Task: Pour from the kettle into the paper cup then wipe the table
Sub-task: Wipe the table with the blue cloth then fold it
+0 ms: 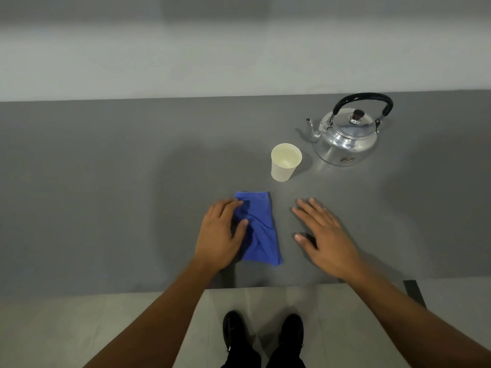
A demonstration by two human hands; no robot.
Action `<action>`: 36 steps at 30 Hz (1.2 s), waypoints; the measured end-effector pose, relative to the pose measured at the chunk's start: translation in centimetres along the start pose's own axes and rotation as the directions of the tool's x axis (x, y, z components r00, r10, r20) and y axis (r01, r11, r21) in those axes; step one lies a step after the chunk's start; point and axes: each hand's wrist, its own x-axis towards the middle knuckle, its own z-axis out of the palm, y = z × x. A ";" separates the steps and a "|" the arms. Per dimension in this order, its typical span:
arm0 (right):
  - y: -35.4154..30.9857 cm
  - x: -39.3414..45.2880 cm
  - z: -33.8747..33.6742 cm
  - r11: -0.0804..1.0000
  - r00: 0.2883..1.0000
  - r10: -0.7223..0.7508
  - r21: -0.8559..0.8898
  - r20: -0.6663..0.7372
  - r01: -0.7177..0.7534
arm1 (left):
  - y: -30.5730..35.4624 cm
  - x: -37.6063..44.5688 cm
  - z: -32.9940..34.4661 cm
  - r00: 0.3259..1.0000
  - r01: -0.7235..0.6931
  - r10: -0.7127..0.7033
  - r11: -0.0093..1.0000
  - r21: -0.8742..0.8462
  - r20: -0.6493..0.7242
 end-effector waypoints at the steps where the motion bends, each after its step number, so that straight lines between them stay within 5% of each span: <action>1: 0.9 -0.3 -0.2 0.998 0.998 -0.035 -0.053 0.045 0.037 | 1.0 0.5 0.9 1.000 -0.019 0.019 1.000 0.013 0.019; 7: 2.9 -0.9 -0.1 0.980 0.990 -0.083 -0.172 0.114 0.102 | 6.6 1.8 6.6 0.979 0.088 -0.130 0.963 0.255 0.154; 17: 3.5 -0.8 0.3 0.981 0.991 -0.096 -0.158 0.098 0.110 | 0.8 -4.4 0.9 0.840 -0.416 0.364 0.908 0.047 0.401; 21: 3.6 -0.8 0.4 0.979 0.989 -0.109 -0.163 0.098 0.124 | -2.0 -1.5 -1.6 0.901 -0.293 0.237 0.950 0.107 0.365; 27: 3.6 -0.7 0.3 0.977 0.988 -0.098 -0.179 0.116 0.118 | 2.5 5.0 3.2 0.961 -0.039 -0.036 0.964 0.264 0.275; 36: 3.7 -0.6 0.5 0.978 0.989 -0.096 -0.175 0.109 0.115 | 1.6 -2.1 1.3 0.837 -0.392 0.323 0.917 0.072 0.441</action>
